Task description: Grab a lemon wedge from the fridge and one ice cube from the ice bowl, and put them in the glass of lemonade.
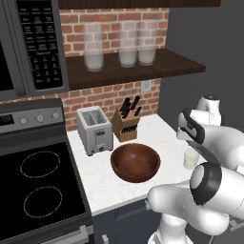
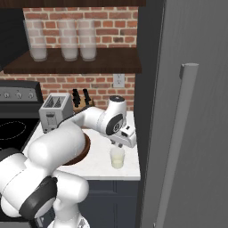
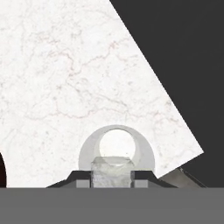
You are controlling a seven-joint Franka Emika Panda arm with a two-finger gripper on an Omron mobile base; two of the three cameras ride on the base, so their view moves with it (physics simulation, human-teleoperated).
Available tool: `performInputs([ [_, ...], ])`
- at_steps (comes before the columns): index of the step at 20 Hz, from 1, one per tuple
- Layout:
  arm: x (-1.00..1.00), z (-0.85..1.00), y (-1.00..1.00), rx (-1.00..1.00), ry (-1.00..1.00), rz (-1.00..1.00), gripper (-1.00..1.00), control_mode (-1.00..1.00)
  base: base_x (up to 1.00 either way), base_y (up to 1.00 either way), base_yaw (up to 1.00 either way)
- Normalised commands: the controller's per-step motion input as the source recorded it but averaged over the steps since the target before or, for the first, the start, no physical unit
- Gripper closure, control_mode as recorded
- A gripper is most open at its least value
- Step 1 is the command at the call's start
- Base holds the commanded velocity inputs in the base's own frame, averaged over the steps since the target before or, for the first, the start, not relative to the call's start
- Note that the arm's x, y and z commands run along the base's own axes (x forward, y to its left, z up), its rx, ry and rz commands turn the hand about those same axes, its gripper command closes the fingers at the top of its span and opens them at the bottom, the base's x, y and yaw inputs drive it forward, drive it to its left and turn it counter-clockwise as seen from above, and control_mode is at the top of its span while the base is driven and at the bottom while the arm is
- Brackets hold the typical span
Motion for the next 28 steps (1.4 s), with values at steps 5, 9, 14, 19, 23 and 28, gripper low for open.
performInputs([
  [5, 0.0, 0.0, -0.01, 0.0, 0.0, 0.0, -1.0, -1.0, 0.0, 0.0, 0.0],
  [9, 0.0, 0.0, -0.07, 0.0, 0.0, 0.0, -1.0, -1.0, 0.0, 0.0, 0.0],
  [14, 0.0, 0.01, 0.0, 0.0, -0.02, 0.0, -1.0, -1.0, 0.0, 0.0, 0.0],
  [19, -0.01, 0.13, 0.0, 0.01, -0.08, 0.0, -1.0, -1.0, 0.0, 0.0, 0.0],
  [23, -0.03, 0.18, 0.0, 0.0, -0.07, 0.0, -1.0, -1.0, 0.0, 0.0, 0.0],
  [28, -0.08, 0.24, 0.09, 0.01, -0.12, 0.0, -1.0, -1.0, 0.0, 0.0, 0.0],
])
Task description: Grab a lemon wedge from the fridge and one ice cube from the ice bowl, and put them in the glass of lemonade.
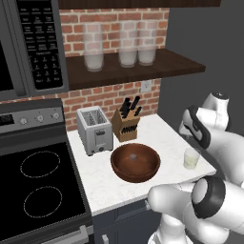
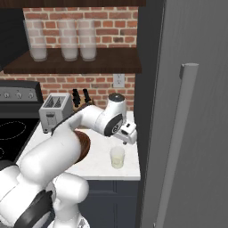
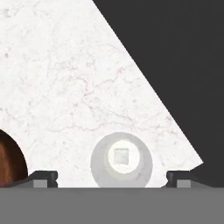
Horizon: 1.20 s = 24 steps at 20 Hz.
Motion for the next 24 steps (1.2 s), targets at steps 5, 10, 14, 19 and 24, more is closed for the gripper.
performInputs([
  [5, -0.41, 0.16, 0.43, 0.0, -0.13, 0.01, -1.0, -1.0, 0.0, 0.0, 0.0],
  [10, -0.57, 0.36, 0.8, -0.05, -0.04, 0.02, -1.0, -1.0, 0.0, 0.0, 0.0],
  [14, -0.6, 0.67, 0.91, -0.16, 0.0, 0.01, -1.0, -1.0, 0.0, 0.0, 0.0],
  [19, -0.47, 0.4, 0.36, -0.02, -0.06, 0.08, -1.0, -1.0, 0.0, 0.0, 0.0],
  [24, -0.33, 0.22, 0.4, 0.0, -0.11, 0.03, -1.0, -1.0, 0.0, 0.0, 0.0],
])
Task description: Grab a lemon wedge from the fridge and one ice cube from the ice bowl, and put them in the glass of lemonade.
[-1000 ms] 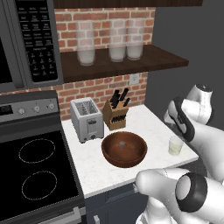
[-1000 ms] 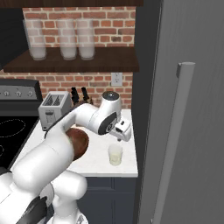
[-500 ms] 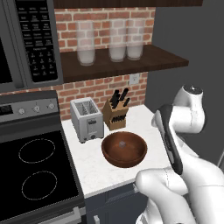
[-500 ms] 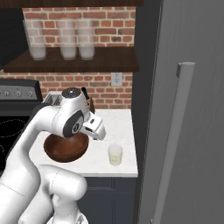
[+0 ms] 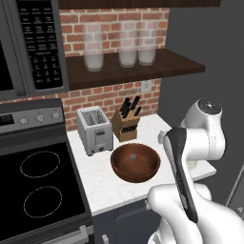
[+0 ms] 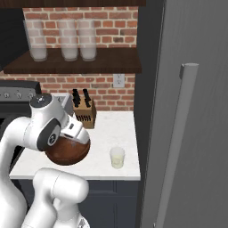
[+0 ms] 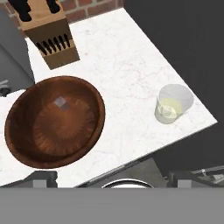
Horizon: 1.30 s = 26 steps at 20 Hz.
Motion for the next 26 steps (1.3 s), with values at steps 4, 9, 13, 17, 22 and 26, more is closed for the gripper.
performInputs([
  [4, -0.31, 0.25, 0.04, 0.06, -0.11, 0.0, -1.0, -1.0, 0.0, 0.0, 0.0],
  [9, -0.38, 0.26, -0.09, 0.06, -0.08, -0.01, -1.0, -1.0, 0.0, 0.0, 0.0],
  [13, -0.35, 0.16, -0.07, 0.04, -0.02, 0.0, -1.0, -1.0, 0.0, 0.0, 0.0],
  [17, 0.0, 0.0, 0.0, 0.0, 0.0, 0.0, -1.0, -1.0, 0.0, 0.0, 0.0],
  [22, -0.01, 0.0, 0.0, 0.0, 0.0, 0.0, -1.0, -1.0, 0.0, 0.0, 0.0],
  [26, -0.08, 0.0, -0.03, 0.0, 0.0, -0.01, -1.0, 1.0, -0.66, -0.21, -0.1],
])
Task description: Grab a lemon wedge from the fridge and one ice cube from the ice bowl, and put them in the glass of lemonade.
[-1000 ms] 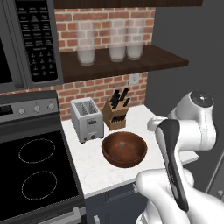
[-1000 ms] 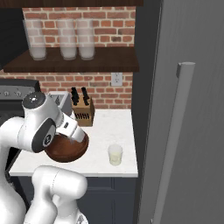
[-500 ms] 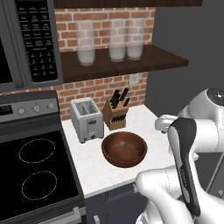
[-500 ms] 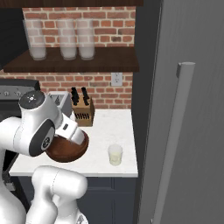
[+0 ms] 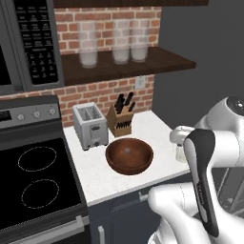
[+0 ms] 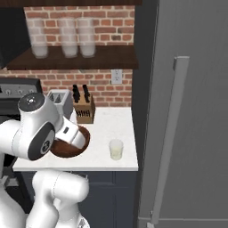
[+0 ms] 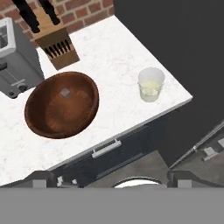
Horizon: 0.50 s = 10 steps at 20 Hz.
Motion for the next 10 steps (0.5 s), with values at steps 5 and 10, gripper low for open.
performInputs([
  [5, 0.0, 0.0, 0.0, 0.0, 0.0, 0.0, -1.0, 1.0, -0.95, -0.18, -0.17],
  [10, 0.0, 0.0, 0.0, 0.0, 0.0, 0.0, -1.0, 1.0, -0.44, 0.0, -0.42],
])
